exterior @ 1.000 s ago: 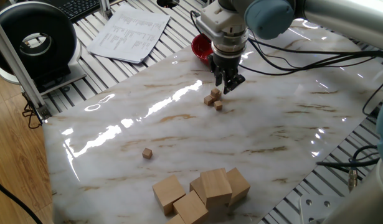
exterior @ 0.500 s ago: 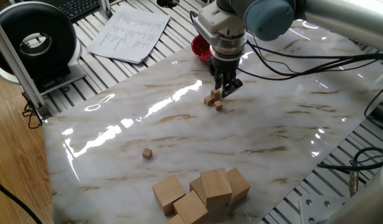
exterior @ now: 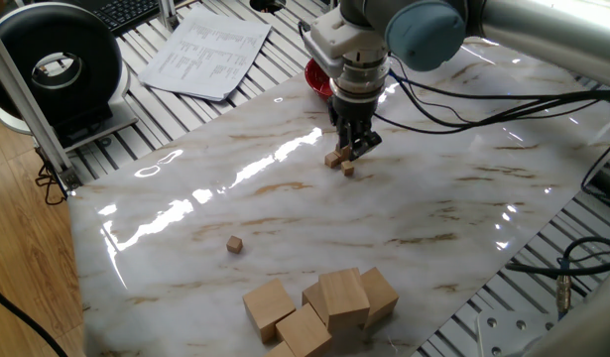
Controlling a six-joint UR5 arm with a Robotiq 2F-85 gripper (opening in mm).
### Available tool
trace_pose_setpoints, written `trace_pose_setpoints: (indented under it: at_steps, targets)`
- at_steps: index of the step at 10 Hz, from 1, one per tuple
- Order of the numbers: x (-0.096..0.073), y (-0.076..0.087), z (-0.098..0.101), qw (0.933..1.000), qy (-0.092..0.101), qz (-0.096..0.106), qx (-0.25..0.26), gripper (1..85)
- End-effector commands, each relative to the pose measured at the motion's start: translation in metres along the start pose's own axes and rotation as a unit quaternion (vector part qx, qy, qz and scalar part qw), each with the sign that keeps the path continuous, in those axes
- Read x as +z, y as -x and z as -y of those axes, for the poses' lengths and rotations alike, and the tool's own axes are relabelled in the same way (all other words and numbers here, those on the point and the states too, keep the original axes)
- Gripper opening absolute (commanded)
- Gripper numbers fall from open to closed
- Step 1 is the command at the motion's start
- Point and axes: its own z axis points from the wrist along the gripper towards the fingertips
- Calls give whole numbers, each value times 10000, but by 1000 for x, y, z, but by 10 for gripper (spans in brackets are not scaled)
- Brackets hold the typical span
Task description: Stack the blocks into a pyramid shape
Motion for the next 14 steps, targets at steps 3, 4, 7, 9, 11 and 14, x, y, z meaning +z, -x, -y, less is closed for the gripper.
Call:
trace_pose_setpoints:
  at_steps: [3,4,7,9,11,14]
  targets:
    - [9,8,-3,9999,-28,112,106,360]
    - [11,8,-3,9999,-28,112,106,360]
    - [15,8,-7,9998,-38,177,123,357]
    - [14,5,-6,9999,-49,123,75,357]
    - [9,3,-3,10000,-63,55,5,357]
    - [2,5,0,10000,-37,65,5,353]
